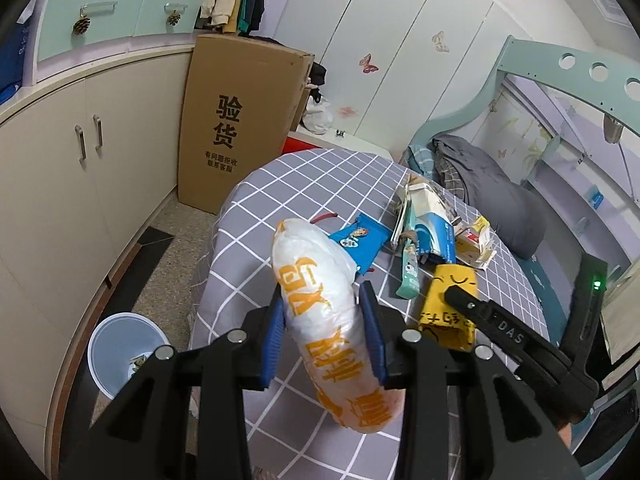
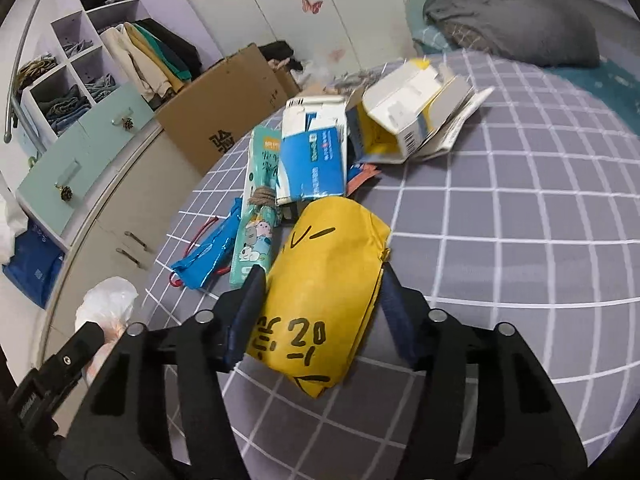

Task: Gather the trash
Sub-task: 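Carry bag and packet over the wastebasket and open both tools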

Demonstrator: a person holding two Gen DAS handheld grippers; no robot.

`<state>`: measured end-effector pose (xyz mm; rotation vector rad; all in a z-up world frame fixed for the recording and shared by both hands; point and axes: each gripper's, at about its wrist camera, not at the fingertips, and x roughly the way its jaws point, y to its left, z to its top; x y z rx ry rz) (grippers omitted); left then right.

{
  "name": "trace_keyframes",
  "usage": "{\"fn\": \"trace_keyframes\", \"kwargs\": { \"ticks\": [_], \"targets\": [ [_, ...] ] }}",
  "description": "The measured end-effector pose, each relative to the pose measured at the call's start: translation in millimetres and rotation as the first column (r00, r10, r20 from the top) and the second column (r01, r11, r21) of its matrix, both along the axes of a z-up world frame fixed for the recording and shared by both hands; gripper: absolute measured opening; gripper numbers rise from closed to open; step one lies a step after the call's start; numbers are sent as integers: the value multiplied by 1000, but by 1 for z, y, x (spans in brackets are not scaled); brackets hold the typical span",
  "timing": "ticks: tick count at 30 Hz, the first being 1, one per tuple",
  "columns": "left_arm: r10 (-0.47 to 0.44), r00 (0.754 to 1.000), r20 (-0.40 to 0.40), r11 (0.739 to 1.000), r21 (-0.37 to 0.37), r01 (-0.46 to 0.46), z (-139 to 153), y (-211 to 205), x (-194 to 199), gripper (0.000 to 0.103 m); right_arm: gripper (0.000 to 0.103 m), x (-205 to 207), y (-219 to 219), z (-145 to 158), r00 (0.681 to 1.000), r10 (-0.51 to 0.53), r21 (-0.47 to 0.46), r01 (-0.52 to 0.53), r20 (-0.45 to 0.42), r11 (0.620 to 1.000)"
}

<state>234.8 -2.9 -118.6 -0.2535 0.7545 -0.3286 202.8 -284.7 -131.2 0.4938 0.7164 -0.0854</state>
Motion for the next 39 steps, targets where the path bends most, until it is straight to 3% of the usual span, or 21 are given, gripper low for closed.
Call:
{"fn": "trace_keyframes", "kwargs": {
  "ticks": [9,14,19,23,30,36,39],
  "targets": [
    [1,1000,22,1000,-14,-1,5,21,-10,35,49,-33,11,32,994,23,-58,-17,111,998],
    [29,999,40,999,-15,-28,8,44,-18,35,49,-35,49,56,974,137,-72,-126,178,989],
    [106,994,37,994,17,-107,0,94,-23,35,49,-26,110,63,938,286,-115,-268,197,957],
    [203,979,14,979,21,-203,-11,146,-26,35,49,-11,173,54,894,412,-149,-389,175,909],
    [386,919,-73,922,52,-383,-49,238,-21,35,49,24,267,21,814,571,-186,-547,110,816],
    [479,868,-126,876,125,-465,-80,285,-10,35,50,57,332,-26,756,654,-202,-640,7,741],
    [505,850,-151,861,152,-484,-95,301,-3,35,57,69,356,-45,733,680,-213,-668,-23,713]
  ]
}}
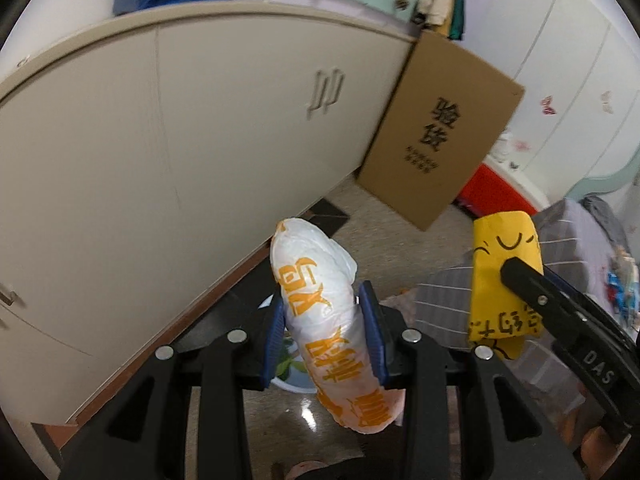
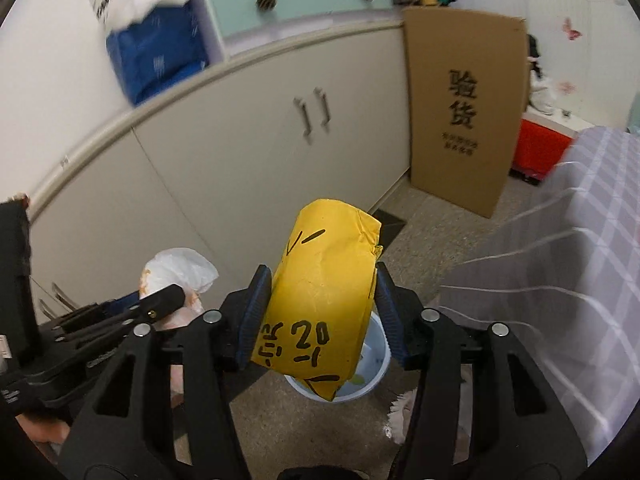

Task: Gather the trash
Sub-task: 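Carry bag and packet over the wastebasket and open both tools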

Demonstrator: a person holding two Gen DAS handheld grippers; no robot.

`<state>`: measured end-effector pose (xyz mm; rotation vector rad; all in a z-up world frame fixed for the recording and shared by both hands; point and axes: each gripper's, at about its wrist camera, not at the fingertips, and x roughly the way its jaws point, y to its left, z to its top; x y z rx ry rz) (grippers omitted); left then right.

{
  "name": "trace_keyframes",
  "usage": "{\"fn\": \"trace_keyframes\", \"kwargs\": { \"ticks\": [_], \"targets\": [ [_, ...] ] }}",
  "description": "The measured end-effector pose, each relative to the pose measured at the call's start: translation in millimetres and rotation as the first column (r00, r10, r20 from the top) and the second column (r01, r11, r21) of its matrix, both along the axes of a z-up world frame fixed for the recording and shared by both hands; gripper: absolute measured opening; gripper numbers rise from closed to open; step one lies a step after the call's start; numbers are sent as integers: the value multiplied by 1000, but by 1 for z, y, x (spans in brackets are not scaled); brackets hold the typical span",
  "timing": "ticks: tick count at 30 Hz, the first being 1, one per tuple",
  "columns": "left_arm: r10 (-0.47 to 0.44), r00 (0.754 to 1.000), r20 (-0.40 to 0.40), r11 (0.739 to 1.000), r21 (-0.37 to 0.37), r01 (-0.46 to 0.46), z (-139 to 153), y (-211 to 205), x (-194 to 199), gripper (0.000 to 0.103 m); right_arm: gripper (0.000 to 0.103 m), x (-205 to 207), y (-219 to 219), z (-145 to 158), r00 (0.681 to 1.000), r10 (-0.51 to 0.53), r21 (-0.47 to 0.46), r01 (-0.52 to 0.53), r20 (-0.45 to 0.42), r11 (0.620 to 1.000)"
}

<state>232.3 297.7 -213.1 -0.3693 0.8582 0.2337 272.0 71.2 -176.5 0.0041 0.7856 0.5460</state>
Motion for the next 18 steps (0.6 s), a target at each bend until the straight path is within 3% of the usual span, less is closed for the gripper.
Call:
{"fn": "trace_keyframes", "kwargs": {
  "ticks": [4,10,18],
  "targets": [
    [19,999,-40,1000,2,-19,-17,13,8,35,75,15,22,-24,1000,16,-49,-16,-2,999],
    [16,998,-68,1000,-1,-16,-30,13,19,36,81,26,19,-45,998,-4,-45,1,-66,999],
    [-19,995,-94,1000,0,19,-41,-3,34,36,86,18,1,-40,997,-61,-68,59,-35,996]
  ]
}}
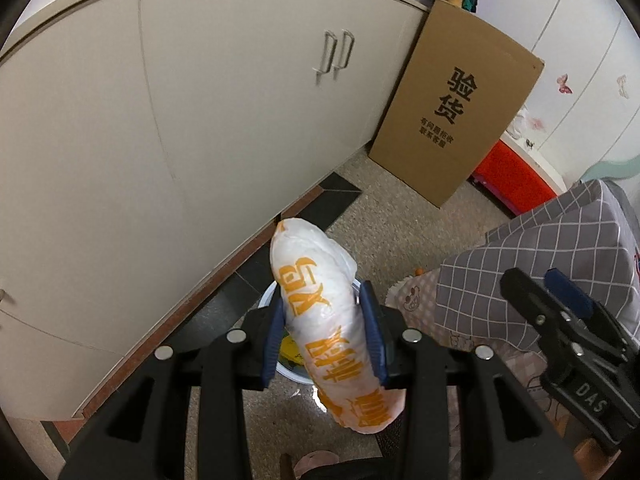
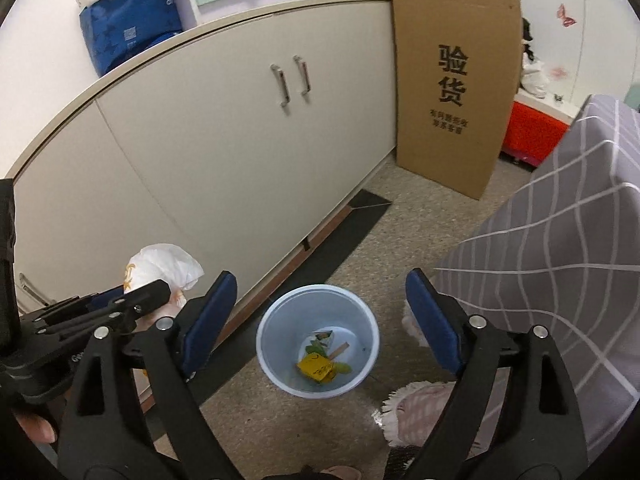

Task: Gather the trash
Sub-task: 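Carry bag and packet over the wastebasket and open both tools, then grasp the teal toothpaste tube with the right tool while the left tool grasps the blue wrapper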

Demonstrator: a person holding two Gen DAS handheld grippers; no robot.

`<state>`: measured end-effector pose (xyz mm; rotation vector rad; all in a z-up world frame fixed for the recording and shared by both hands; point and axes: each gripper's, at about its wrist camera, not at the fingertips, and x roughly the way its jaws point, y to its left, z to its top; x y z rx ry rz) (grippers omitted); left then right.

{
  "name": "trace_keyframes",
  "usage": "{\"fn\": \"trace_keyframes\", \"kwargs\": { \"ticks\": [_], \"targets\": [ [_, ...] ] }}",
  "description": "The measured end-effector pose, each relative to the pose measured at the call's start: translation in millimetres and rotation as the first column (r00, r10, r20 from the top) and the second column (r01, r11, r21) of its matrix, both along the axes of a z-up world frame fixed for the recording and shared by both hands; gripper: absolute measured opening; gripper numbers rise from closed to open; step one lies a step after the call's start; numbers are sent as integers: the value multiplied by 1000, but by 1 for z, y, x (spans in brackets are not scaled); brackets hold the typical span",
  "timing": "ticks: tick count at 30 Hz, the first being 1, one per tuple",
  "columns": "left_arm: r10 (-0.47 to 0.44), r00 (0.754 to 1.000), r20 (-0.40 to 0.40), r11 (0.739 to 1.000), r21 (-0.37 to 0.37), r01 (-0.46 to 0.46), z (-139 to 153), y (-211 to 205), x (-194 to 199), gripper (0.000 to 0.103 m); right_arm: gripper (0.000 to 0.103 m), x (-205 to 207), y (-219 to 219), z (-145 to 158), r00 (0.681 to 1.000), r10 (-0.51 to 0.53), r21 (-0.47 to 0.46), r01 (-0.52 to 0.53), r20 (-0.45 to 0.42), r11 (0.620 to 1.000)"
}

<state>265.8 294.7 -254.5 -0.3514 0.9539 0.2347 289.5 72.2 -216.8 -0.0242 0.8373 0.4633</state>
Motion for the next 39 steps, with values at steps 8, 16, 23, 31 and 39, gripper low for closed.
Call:
{"fn": "trace_keyframes", "kwargs": {
  "ticks": [8,16,23,31,39],
  "targets": [
    [-39,999,9,999,25,39,7,-16,15,37,90,-8,-16,20,993,-77,2,77,94,997],
    [-31,998,51,999,9,30,24,-24,22,83,92,-16,-31,41,975,-129,17,128,179,992],
    [-3,996,88,1000,-19,5,41,-30,1,83,93,-29,-46,61,970,-143,43,137,195,990],
    [-25,985,171,998,-51,34,80,-58,-25,83,94,-51,-71,92,964,-157,93,140,214,986],
    [-139,963,230,990,-4,144,117,-121,-34,83,94,-76,-136,124,942,-244,164,209,230,964]
  ]
}}
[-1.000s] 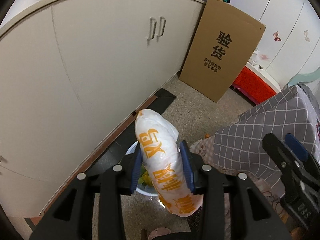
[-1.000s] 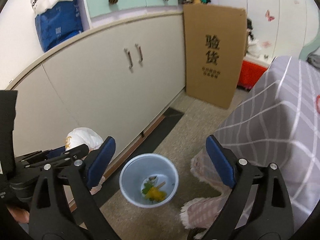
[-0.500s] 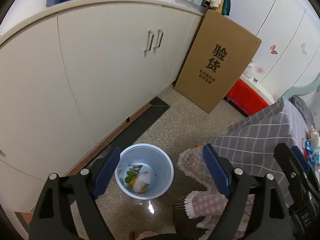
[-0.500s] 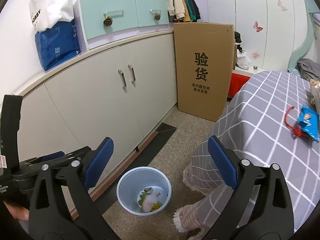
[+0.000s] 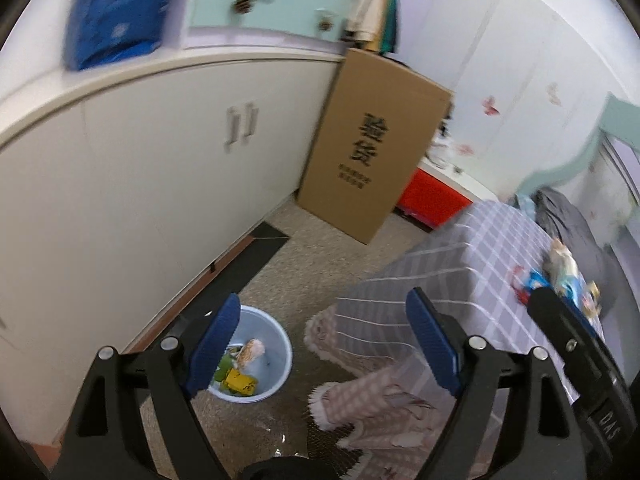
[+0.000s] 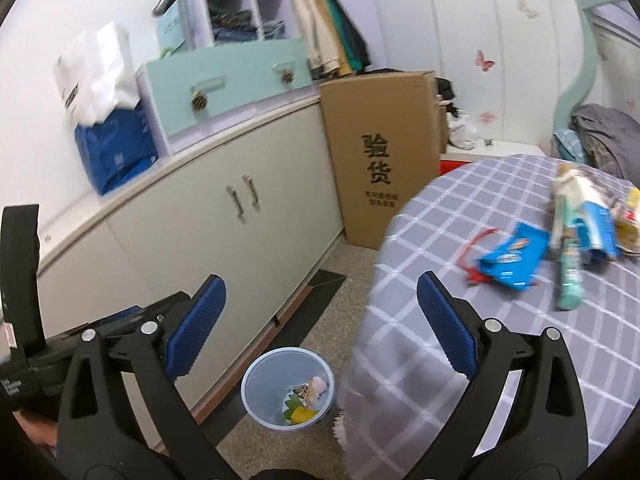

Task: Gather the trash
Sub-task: 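Grasp the teal toothpaste tube with the right tool while the left tool grasps the blue wrapper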

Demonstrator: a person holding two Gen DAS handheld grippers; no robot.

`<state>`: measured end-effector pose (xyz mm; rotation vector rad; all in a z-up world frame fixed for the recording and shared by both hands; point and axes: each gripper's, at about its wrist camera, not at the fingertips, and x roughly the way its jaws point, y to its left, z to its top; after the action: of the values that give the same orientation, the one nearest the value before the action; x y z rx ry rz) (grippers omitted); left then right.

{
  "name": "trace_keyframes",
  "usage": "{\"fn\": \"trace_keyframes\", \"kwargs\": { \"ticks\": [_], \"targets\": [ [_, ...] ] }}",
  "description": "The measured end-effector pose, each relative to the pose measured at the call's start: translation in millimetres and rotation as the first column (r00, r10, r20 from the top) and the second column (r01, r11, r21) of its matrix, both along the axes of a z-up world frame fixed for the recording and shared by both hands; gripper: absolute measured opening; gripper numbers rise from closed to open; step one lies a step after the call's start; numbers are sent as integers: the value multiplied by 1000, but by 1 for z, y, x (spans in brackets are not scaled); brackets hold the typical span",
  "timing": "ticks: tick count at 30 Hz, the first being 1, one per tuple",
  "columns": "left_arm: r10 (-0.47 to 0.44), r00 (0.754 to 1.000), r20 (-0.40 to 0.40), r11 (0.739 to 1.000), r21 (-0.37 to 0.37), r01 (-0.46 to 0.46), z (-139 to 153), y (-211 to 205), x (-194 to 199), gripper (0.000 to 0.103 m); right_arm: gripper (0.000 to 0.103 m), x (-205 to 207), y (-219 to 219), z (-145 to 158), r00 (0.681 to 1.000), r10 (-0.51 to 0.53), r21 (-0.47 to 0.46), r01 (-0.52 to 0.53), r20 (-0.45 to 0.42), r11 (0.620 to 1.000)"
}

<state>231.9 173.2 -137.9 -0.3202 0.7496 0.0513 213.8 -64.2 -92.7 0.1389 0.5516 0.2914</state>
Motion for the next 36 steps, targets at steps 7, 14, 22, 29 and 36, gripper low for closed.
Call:
{"fn": "trace_keyframes", "kwargs": {
  "ticks": [7,14,22,29,36],
  "targets": [
    [-131,991,12,990,56,130,18,-74,11,83,94,0,-86,11,994,-96,77,99,-49,992],
    [-230,973,-16,967,111,230,25,-130,34,83,86,24,-170,-8,955,-232,115,256,-186,960],
    [-329,942,-73,929,152,336,21,-175,60,83,61,62,-196,-36,925,-206,102,249,-320,963],
    [-436,891,-123,883,131,450,13,-213,84,83,25,64,-209,-43,936,-158,136,210,-316,968],
    [-531,826,-189,793,233,563,1,-268,107,83,24,53,-228,-39,951,-163,232,227,-263,946]
  ]
}}
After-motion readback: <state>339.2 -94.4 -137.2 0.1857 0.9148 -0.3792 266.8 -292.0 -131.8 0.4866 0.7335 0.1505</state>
